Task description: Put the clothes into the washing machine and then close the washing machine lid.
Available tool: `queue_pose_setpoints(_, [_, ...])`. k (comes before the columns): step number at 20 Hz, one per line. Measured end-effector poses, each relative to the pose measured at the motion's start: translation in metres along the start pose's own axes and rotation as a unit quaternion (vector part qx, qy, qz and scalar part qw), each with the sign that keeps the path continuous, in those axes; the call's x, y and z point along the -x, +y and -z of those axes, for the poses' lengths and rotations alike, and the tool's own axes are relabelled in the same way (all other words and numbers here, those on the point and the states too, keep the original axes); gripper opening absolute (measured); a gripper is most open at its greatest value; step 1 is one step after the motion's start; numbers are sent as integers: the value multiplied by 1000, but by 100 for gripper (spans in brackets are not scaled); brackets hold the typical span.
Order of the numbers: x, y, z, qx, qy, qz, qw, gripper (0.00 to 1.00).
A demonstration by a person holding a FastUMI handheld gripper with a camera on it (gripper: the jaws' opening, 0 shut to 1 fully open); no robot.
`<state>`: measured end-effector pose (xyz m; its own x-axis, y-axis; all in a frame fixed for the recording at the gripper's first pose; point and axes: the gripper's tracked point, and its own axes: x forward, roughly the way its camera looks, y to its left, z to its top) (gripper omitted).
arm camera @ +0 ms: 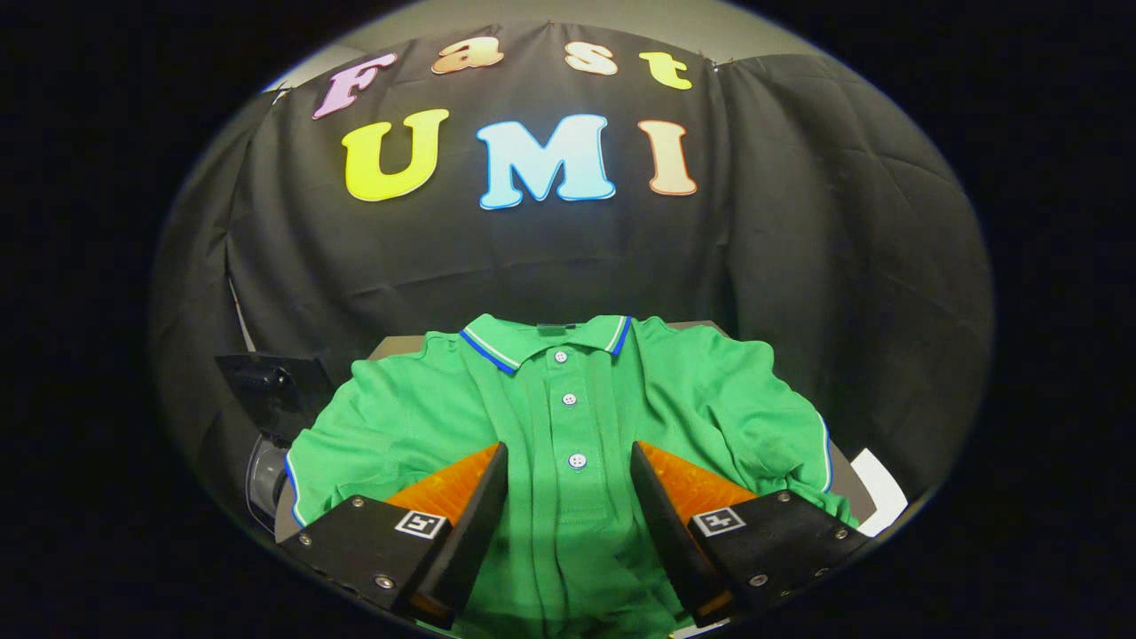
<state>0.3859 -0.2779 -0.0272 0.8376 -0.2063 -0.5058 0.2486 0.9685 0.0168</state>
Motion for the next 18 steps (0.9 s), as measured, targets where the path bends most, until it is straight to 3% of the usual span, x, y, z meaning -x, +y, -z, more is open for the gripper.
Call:
queue_pose_setpoints(2, [3, -2, -1, -10, 7, 12, 1000, 86])
queue_pose_setpoints(6, [4, -5, -2, -17, 19, 31, 999, 73])
queue_pose_setpoints(9, [5, -2, -5, -7, 46, 27, 999, 30])
queue_pose_setpoints(11, [5, -1, -7, 4, 66, 32, 997, 18])
queue_pose_setpoints(14, [7, 0, -10, 28, 77, 40, 996, 12])
queue_pose_setpoints(18, [20, 5, -38, 10, 39, 39, 998, 3])
